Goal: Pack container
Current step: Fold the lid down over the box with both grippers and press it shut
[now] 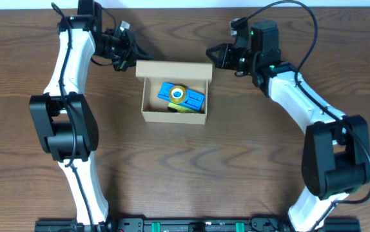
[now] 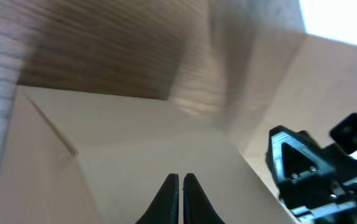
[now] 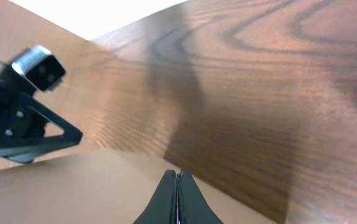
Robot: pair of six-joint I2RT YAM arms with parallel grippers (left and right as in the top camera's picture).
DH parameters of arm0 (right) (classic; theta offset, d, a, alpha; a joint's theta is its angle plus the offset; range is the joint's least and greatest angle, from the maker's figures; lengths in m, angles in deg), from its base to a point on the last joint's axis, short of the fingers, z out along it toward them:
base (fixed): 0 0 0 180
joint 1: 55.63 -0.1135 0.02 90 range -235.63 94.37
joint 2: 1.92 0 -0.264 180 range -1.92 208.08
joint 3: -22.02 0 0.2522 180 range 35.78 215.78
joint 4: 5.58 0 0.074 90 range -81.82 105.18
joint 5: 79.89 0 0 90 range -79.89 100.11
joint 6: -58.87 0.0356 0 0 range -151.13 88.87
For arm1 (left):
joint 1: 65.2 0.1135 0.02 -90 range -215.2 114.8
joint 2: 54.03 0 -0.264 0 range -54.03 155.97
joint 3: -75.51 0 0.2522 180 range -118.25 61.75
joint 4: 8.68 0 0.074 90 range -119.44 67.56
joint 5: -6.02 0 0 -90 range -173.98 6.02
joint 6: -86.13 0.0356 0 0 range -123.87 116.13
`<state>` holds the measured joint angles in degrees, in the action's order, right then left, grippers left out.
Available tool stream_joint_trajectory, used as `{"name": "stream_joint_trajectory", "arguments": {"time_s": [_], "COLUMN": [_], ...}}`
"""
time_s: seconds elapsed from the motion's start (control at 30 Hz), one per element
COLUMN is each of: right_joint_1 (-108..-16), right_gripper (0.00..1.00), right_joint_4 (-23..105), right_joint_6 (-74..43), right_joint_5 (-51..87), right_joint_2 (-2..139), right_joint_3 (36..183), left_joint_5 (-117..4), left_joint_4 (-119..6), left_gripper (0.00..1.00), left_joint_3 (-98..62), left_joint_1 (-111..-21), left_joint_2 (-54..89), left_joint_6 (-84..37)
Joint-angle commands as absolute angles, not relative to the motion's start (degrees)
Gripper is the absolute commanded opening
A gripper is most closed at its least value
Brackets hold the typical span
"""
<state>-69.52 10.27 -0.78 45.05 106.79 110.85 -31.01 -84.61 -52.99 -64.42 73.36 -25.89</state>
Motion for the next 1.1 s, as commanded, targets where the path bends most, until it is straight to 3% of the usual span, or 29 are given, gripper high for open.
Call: {"name": "stream_joint_trajectory", "arguments": {"time_s": [0.0,0.5,1.07], "right_joint_1": [-71.88,-84.45,-91.42], "right_gripper": [0.02,0.02,0.01], "right_joint_4": [12.54,39.16,42.94], "right_joint_6": [-3.57,-13.98,-14.46], "right_joint_5": [43.63,24.46,21.05], "right_joint_2": [103.77,99.27,104.71], "right_joint_3": [111.81,119.48,120.33], "left_joint_5": [-37.31,-54.07,-62.44], "left_joint_4": [-88.28,-102.75,-103.25], "left_gripper": [0.05,0.05,0.05], "left_joint_3": [-55.00,-55.11,-55.11], "left_joint_1": [-65.21,-70.54,-71.61], "left_joint_2": [71.52,71.46,62.59], "left_joint_6": [-21.10,-20.84,-24.77]}}
